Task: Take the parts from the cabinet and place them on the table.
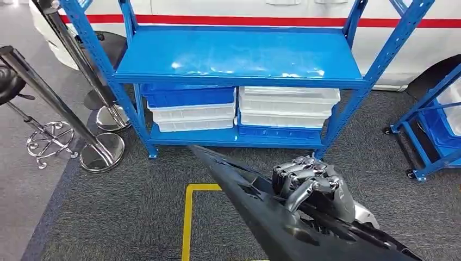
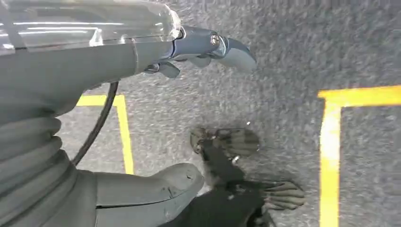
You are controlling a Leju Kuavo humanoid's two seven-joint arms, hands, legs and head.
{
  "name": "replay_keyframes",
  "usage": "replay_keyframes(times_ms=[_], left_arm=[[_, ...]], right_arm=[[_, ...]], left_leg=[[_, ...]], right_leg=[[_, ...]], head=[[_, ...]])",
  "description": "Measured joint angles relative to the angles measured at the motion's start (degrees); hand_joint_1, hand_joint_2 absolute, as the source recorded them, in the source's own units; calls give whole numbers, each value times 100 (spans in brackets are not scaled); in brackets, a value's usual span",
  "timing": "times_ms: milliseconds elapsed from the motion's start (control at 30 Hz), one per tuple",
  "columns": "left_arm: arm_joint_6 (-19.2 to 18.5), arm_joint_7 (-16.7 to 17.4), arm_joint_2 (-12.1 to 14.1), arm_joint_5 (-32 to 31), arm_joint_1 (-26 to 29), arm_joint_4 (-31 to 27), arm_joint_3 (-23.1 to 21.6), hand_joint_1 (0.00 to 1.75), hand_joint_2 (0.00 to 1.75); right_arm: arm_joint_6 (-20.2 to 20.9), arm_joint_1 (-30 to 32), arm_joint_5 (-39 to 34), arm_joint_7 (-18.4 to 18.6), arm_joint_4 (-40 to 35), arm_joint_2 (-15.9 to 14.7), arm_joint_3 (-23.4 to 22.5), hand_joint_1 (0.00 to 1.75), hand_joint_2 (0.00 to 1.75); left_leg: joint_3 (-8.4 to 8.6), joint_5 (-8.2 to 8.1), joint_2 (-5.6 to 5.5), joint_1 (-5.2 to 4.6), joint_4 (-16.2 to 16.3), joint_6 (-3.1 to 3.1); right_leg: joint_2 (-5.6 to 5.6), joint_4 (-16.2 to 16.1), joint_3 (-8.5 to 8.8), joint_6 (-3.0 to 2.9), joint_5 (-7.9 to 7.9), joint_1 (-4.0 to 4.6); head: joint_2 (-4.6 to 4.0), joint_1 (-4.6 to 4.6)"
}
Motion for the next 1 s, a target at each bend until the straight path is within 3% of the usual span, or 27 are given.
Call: replay_keyframes(times_ms=[33, 67, 133, 167, 200, 233, 267, 300, 333, 400, 433, 500, 533, 567, 600, 667, 700, 733, 767, 833, 867, 900, 933, 1000], left_arm=[[-9, -15, 0, -15, 11, 2, 0, 0, 175], [-11, -17, 2, -15, 3, 0, 0, 0, 175], [-11, -28, 11, -26, 10, 0, 2, 0, 175], [-13, -33, 11, -33, 6, 0, 2, 0, 175], [-15, -35, 13, -33, 4, 0, 4, 0, 175], [-22, -37, 15, -37, 1, 0, 4, 0, 175], [-28, -37, 17, -48, 1, 0, 4, 0, 175], [-28, -35, 17, -55, 4, 0, 4, 0, 175], [-28, -35, 17, -63, 8, 0, 4, 0, 175], [-28, -31, 15, -92, 13, 0, 4, 0, 175], [-28, -31, 15, -107, 20, 0, 4, 0, 175], [-35, -24, 15, -144, 12, 0, 4, 0, 175], [-52, -18, 26, -194, 19, 0, 2, 0, 175], [-66, 0, 26, -232, 21, 0, -4, 0, 175], [-74, 33, 26, -247, 35, 0, -4, 0, 175], [-54, 33, 26, -293, 60, 0, -4, 0, 175], [-18, 33, 26, -295, 59, 0, -4, 0, 175], [20, 35, 26, -297, 58, 0, -4, 0, 175], [46, 35, 37, -295, 59, 0, -4, 0, 175], [83, 35, 57, -297, 64, 0, -4, 0, 175], [96, 26, 68, -297, 64, 0, -4, 0, 175], [111, 17, 74, -297, 50, 0, -4, 0, 175], [120, 9, 83, -297, 48, 0, -2, 0, 175], [120, 0, 87, -310, 47, 0, -2, 0, 175]], right_arm=[[-2, -5, 2, 0, -4, -2, 0, 175, 175], [-7, 1, 7, -4, -4, -6, 2, 175, 175], [-17, -17, 11, -4, -13, -9, 11, 175, 175], [-22, -18, 11, -4, -13, -13, 17, 175, 175], [-24, -20, 11, -4, -13, -15, 26, 175, 175], [-28, -20, 11, -4, -13, -15, 35, 175, 175], [-33, -19, 13, -7, -15, -18, 39, 175, 175], [-46, -20, 17, -7, -15, -22, 39, 175, 175], [-59, -21, 17, -7, -15, -24, 39, 175, 175], [-76, -33, 37, -9, -39, -26, 44, 175, 175], [-87, -45, 44, -13, -57, -35, 44, 175, 175], [-125, -65, 85, -64, -72, -35, 50, 175, 175], [-159, -66, 142, -98, -74, -35, 55, 175, 175], [-201, -76, 190, -120, -81, -39, 59, 175, 175], [-257, -82, 243, -137, -96, -39, 65, 175, 175], [-363, -83, 335, -140, -142, -44, 98, 175, 175], [-430, -77, 371, -140, -159, -44, 107, 175, 175], [-496, -58, 398, -159, -166, -52, 107, 175, 175], [-529, -15, 409, -216, -166, -77, 107, 175, 175], [-498, 109, 420, -385, -166, -158, 90, 175, 175], [-466, 162, 426, -452, -166, -183, 68, 175, 175], [-429, 227, 435, -507, -166, -208, 44, 175, 175], [-402, 261, 439, -525, -166, -223, 26, 175, 175], [-371, 339, 459, -549, -166, -251, -15, 175, 175]], left_leg=[[-50, 111, 8, 54, -51, 49], [-109, 180, 62, 59, -45, 80], [-299, 310, 77, 51, -17, 153], [-400, 374, 84, 44, 8, 160], [-500, 440, 88, 36, 48, 162], [-619, 491, 90, 32, 101, 157], [-752, 536, 91, 29, 161, 152], [-908, 583, 91, 28, 244, 137], [-1021, 617, 88, 27, 311, 121], [-1095, 686, 67, -5, 378, 72], [-1106, 743, 75, 6, 356, 36], [-1166, 869, 73, 26, 324, -26], [-1220, 876, 71, -14, 329, -60], [-1276, 725, 37, 18, 405, -93], [-1362, 407, 35, 28, 627, -117], [-1572, -198, 33, 61, 1416, -166], [-1668, -291, 33, 67, 1800, -185], [-1700, -170, 33, 76, 2071, -198], [-1627, 46, 34, 88, 2058, -205], [-1164, 459, 34, 102, 1435, -194], [-853, 497, 30, 106, 983, -179], [-545, 235, 16, 101, 489, -152], [-446, 220, 3, 70, 311, -138], [-521, 211, -1, 51, 308, -86]], right_leg=[[13, -16, -22, 47, 36, 32], [54, 85, -76, 60, -201, -3], [56, 748, -232, 83, -1036, -14], [55, 1190, -303, 102, -1331, -15], [56, 1573, -345, 116, -1438, -16], [56, 1798, -339, 121, -1337, -16], [56, 1860, -263, 121, -1088, -15], [56, 1668, -34, 109, -782, -14], [57, 1291, 288, 81, -669, -11], [61, 178, 1083, -2, -1016, 46], [61, -52, 1205, -24, -1124, 43], [62, -68, 1131, -58, -1078, 73], [58, -143, 1076, -119, -1026, 6], [28, -144, 1015, -161, -954, -2], [24, -143, 947, -226, -911, -5], [23, -133, 827, -243, -809, 8], [20, -119, 760, -240, -762, 11], [20, -88, 672, -225, -714, 10], [18, -54, 603, -213, -687, 6], [14, 31, 473, -175, -652, -3], [15, 75, 433, -160, -643, -5], [15, 107, 395, -129, -625, 4], [19, 122, 375, -97, -605, 11], [18, 113, 332, 0, -521, 1]], head=[[0, 2], [0, 2], [0, 4], [0, 4], [0, 4], [0, 2], [0, 4], [0, 4], [0, 2], [0, 2], [0, 0], [0, 2], [0, 0], [0, 0], [0, 0], [0, 0], [0, 0], [0, 0], [0, 0], [0, 0], [0, 0], [0, 0], [0, 0], [0, 0]])
